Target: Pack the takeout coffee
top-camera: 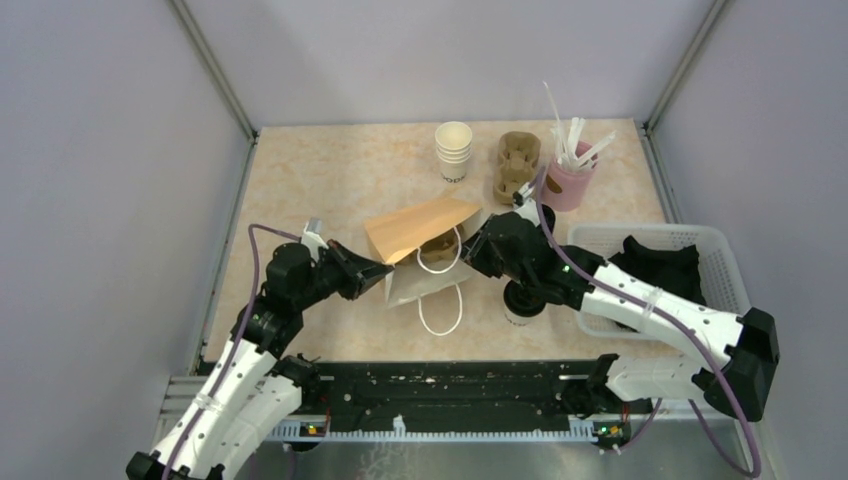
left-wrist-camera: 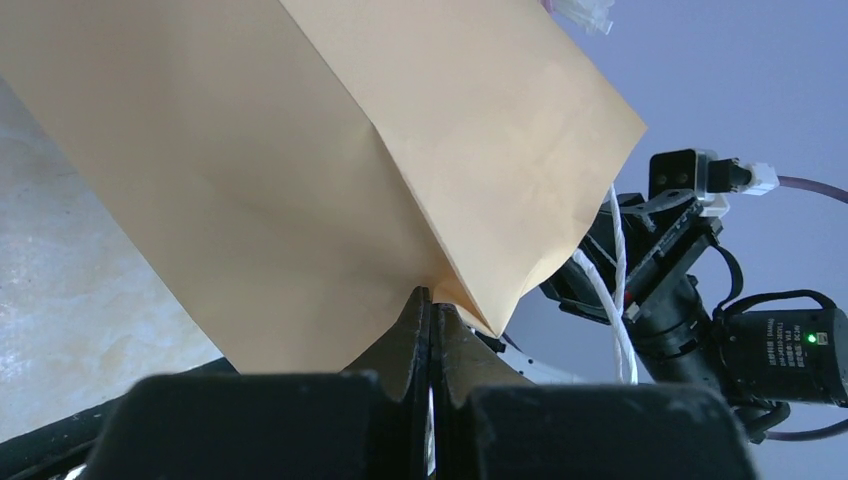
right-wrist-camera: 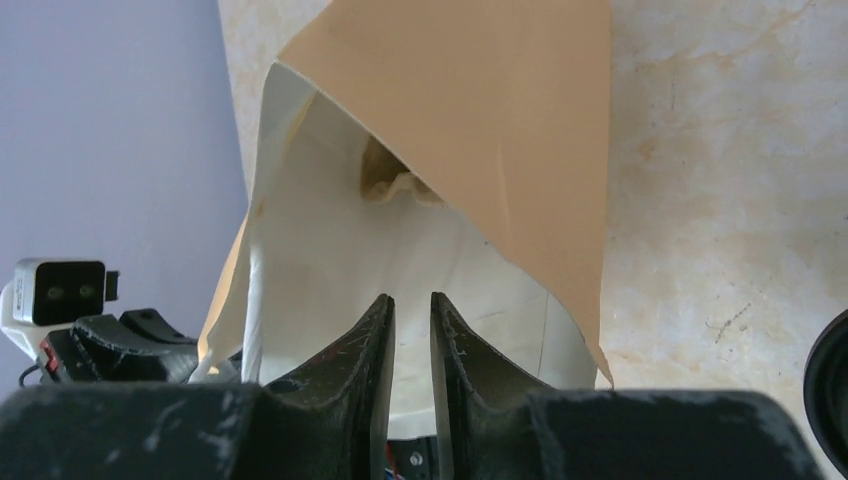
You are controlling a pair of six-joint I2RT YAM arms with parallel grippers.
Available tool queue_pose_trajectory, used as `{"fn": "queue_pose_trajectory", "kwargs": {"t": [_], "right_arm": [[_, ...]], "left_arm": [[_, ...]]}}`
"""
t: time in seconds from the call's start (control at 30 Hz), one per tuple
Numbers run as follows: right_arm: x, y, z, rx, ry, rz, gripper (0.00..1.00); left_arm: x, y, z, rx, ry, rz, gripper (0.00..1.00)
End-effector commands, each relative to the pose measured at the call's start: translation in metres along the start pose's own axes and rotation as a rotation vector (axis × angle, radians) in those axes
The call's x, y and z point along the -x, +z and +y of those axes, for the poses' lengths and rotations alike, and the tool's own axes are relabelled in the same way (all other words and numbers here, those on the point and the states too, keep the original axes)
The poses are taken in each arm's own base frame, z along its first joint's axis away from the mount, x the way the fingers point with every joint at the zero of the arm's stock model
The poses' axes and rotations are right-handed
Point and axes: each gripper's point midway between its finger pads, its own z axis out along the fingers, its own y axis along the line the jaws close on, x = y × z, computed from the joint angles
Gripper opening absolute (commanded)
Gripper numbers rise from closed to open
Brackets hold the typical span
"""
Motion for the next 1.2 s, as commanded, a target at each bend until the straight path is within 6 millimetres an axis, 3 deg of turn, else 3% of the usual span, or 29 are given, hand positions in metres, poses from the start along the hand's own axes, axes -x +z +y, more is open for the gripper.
{"fn": "queue_pose_trajectory", "kwargs": {"t": [0.0,0.13,0.3,0.77,1.17], "right_arm": [[0.016,0.011,0.005,-0.006,0.069,-0.119,0.2],[0.013,0.025,-0.004,-0.084,0.092,-0.144,0.2],[0.007,0.028,-0.02,-0.201,0.125,-0.181,0.2],[0.007,0.047,-0.037,-0.248,0.206,-0.27,0.34],[0.011,0.064,-0.044,-0.257,0.232,-0.321,0.34]], "left_arm": [[-0.002,0.003,-0.01,-0.057,-0.017,0.021,0.0],[-0.003,0.005,-0.01,-0.065,-0.028,0.027,0.0],[-0.001,0.004,-0.014,-0.081,-0.027,0.019,0.0],[-0.007,0.004,-0.02,-0.099,-0.008,0.059,0.0],[-0.011,0.003,-0.018,-0.1,0.001,0.079,0.0]]}}
